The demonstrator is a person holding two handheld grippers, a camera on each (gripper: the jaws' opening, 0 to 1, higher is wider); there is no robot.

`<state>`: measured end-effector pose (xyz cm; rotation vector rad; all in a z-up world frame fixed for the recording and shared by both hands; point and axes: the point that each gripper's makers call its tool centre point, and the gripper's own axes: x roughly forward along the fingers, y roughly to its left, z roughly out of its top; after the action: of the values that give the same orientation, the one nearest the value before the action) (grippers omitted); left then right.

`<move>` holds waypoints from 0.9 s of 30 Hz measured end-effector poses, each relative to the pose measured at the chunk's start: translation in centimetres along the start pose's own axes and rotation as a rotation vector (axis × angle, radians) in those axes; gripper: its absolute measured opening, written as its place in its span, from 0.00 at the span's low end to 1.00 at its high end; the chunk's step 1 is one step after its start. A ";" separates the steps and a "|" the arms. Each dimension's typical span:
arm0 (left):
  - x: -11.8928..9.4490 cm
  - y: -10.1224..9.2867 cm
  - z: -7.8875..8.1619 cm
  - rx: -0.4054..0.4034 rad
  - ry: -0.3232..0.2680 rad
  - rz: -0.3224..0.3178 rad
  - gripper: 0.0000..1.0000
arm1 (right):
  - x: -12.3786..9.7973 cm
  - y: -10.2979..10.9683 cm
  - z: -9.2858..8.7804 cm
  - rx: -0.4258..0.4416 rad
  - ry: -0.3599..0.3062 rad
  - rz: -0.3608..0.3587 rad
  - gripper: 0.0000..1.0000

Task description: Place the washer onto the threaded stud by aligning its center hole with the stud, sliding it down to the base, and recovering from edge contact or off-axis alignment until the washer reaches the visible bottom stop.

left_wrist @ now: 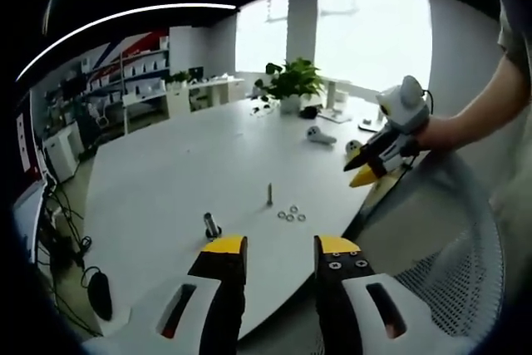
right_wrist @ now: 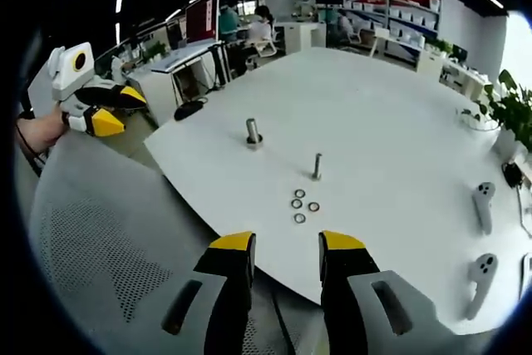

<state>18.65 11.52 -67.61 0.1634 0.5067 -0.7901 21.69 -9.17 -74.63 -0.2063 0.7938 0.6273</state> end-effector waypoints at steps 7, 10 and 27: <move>-0.2 -0.4 0.1 -0.002 -0.014 -0.023 0.30 | 0.1 0.0 -0.4 -0.009 0.022 -0.008 0.33; 0.0 -0.6 0.0 0.014 -0.002 -0.024 0.30 | 0.2 0.0 -0.6 -0.021 0.035 -0.005 0.33; -0.1 -0.1 -0.3 0.027 0.006 0.001 0.29 | 0.1 0.3 -0.5 0.012 0.023 0.017 0.33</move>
<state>18.38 11.58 -67.80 0.1916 0.5020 -0.7957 21.27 -9.03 -75.05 -0.1960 0.8219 0.6374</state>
